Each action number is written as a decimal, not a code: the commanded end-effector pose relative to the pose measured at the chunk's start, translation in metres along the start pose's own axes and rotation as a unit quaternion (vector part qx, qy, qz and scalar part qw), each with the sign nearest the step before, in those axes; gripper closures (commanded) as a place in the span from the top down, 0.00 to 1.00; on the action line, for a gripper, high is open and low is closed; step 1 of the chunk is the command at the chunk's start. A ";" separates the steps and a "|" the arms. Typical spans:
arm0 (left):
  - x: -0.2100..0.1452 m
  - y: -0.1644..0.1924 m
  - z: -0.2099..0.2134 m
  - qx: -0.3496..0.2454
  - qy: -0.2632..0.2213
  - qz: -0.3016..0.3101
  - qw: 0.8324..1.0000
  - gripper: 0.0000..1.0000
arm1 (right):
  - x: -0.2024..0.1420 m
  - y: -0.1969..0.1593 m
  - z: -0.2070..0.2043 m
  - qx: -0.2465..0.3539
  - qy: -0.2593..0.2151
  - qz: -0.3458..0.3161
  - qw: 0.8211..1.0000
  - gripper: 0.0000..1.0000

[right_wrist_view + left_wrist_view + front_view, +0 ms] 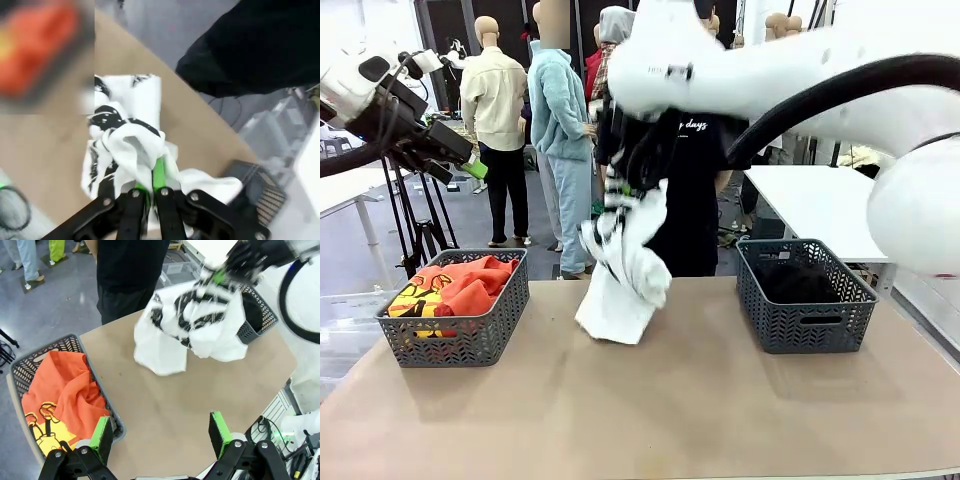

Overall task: Sort the tops and bottoms.
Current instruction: Lift clothes from the center of the table with your right hand.

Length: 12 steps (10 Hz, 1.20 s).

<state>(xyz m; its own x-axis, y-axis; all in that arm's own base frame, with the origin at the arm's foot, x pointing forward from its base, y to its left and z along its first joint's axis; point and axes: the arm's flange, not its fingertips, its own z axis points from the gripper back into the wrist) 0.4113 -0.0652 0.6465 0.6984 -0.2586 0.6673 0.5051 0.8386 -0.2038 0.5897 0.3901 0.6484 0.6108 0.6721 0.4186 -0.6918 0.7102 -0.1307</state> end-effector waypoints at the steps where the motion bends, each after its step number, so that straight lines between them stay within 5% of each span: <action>1: 0.000 -0.001 0.000 0.003 -0.004 0.007 1.000 1.00 | 0.008 0.006 0.015 -0.048 -0.013 0.006 0.999 0.00; 3: 0.000 -0.001 0.000 0.003 -0.004 0.007 1.000 1.00 | 0.006 0.010 0.059 -0.071 -0.056 0.020 0.996 0.00; 8: 0.000 -0.001 0.000 0.003 -0.004 0.007 1.000 1.00 | 0.001 0.005 0.045 -0.042 -0.033 0.011 0.999 0.00; 12: 0.000 -0.001 0.000 0.003 -0.004 0.007 1.000 1.00 | 0.027 0.002 0.193 -0.170 -0.164 0.050 0.970 0.00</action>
<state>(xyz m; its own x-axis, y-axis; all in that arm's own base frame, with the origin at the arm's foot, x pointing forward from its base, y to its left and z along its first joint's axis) 0.4113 -0.0652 0.6465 0.6984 -0.2584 0.6674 0.5051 0.8387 -0.2038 0.5295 0.3580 0.8113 0.4099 0.6617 0.6278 -0.5753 0.7217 -0.3850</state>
